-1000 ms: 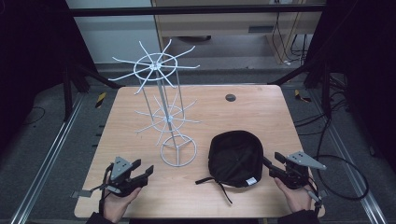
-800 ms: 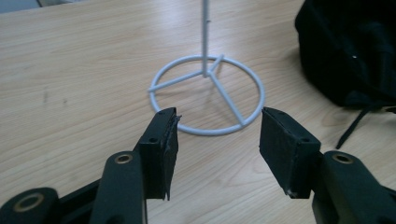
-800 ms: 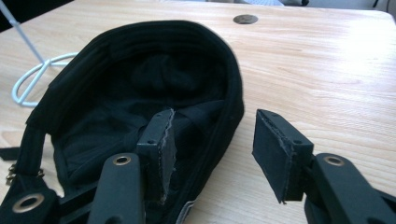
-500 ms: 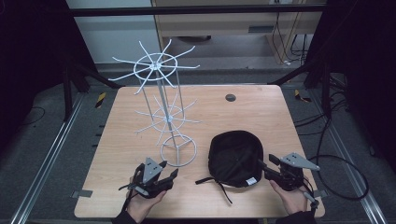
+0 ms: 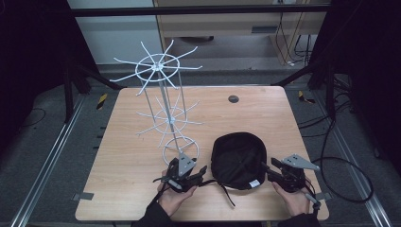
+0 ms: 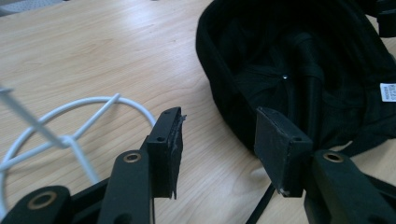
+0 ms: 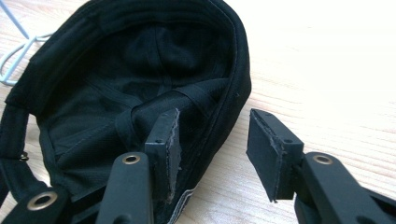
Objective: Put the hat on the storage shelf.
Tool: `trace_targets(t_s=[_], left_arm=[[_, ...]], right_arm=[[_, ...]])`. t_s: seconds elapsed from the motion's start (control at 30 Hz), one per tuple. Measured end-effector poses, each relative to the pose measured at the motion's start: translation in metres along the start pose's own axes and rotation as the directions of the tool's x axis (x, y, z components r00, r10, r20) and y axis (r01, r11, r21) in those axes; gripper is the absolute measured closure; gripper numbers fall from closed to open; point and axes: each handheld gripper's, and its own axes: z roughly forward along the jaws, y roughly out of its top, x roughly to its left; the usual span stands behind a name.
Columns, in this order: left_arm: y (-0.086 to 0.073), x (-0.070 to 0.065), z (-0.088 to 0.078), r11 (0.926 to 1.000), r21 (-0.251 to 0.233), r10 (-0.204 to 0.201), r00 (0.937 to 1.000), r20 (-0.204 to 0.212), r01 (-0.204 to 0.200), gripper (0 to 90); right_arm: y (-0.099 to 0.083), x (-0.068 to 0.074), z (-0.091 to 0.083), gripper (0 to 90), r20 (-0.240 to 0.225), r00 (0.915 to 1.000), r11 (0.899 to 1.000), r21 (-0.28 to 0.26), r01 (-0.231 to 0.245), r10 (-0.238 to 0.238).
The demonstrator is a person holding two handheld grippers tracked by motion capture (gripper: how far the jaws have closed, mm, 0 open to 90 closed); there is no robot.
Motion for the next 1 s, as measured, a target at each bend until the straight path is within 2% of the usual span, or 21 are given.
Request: trace_targets(t_s=[0.1,0.13,0.27,0.3,0.53,0.57,0.63,0.7,0.73,0.77,0.8,0.83,1.0], left_arm=[[0.002,-0.003,0.009,0.9999,0.011,-0.009,1.0,0.0,0.009,51.2],[0.003,-0.006,0.017,0.9997,0.022,-0.013,0.9999,0.004,0.013,51.1],[0.004,-0.01,0.032,0.9994,0.035,-0.003,0.9999,-0.01,0.003,51.1],[0.004,-0.011,0.034,0.9993,0.033,-0.017,0.9998,-0.007,0.017,51.2],[0.007,-0.008,0.041,0.9979,0.052,-0.041,0.9991,0.013,0.04,55.3],[0.008,-0.009,0.04,0.9977,0.041,-0.056,0.9977,0.037,0.054,55.2],[0.009,-0.012,0.039,0.9982,0.039,-0.048,0.9978,0.046,0.046,54.2],[0.009,-0.015,0.042,0.998,0.058,-0.026,0.9992,0.031,0.024,53.8],[0.009,-0.015,0.042,0.998,0.058,-0.026,0.9992,0.031,0.024,53.8],[0.008,-0.015,0.046,0.9962,0.083,-0.028,0.9995,0.011,0.027,54.2],[0.008,-0.015,0.046,0.9962,0.083,-0.028,0.9995,0.011,0.027,55.2],[0.007,-0.014,0.051,0.9937,0.106,-0.036,0.9993,0.005,0.035,56.9],[0.004,-0.014,0.058,0.9884,0.134,-0.076,0.9966,0.033,0.071,70.1]], right_arm=[[0.0,-0.001,0.001,54.3,0.0,1.0,1.0,0.004,-0.003,0.003],[-0.001,-0.002,0.003,54.7,-0.002,1.0,1.0,0.01,-0.007,0.007],[-0.003,-0.003,0.005,55.7,-0.015,0.9998,1.0,0.023,-0.01,0.011],[-0.003,-0.003,0.006,55.9,-0.021,0.9996,1.0,0.025,-0.017,0.018],[-0.004,-0.004,0.012,57.4,-0.024,0.9996,0.999,0.048,-0.012,0.013],[-0.003,-0.002,0.014,57.7,-0.028,0.9995,0.998,0.053,-0.015,0.017],[-0.002,-0.002,0.015,58.9,-0.024,0.9997,0.998,0.057,-0.009,0.01],[-0.002,-0.002,0.017,59.6,-0.024,0.9997,0.998,0.06,-0.01,0.011],[-0.002,-0.002,0.017,59.6,-0.024,0.9997,0.998,0.06,-0.01,0.011],[-0.003,-0.002,0.018,60.8,-0.022,0.9997,0.997,0.071,-0.012,0.013],[-0.003,-0.002,0.018,60.8,-0.022,0.9997,0.997,0.071,-0.012,0.013],[-0.003,-0.003,0.019,61.9,-0.021,0.9996,0.997,0.079,-0.018,0.02],[-0.002,-0.003,0.023,67.8,-0.028,0.9992,0.995,0.092,-0.026,0.028]])
